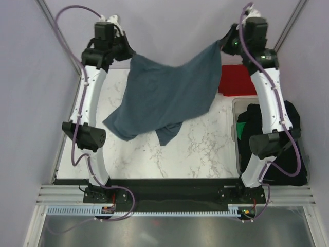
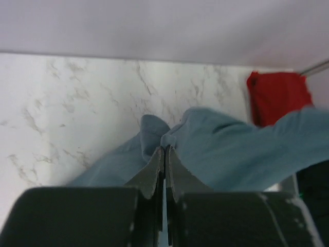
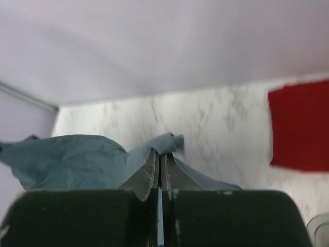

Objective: Fold and stack the t-shirts
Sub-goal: Flatten the tshirt out

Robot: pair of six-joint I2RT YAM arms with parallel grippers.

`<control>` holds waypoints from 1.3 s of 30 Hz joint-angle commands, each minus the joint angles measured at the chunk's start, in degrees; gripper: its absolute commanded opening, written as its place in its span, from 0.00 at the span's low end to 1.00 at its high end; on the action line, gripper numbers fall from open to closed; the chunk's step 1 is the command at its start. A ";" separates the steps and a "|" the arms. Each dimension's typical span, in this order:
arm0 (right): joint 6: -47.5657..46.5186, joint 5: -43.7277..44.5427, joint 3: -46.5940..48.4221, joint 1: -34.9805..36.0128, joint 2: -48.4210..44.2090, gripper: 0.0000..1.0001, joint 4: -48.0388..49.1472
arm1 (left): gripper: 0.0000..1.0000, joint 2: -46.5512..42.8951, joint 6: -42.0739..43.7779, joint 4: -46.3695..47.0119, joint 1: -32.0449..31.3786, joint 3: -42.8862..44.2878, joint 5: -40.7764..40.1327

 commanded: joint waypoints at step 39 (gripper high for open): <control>5.79 1.17 -84.81 -3.56 -64.66 0.00 9.25 | 0.59 -49.72 -17.75 11.81 -25.00 -83.24 -19.21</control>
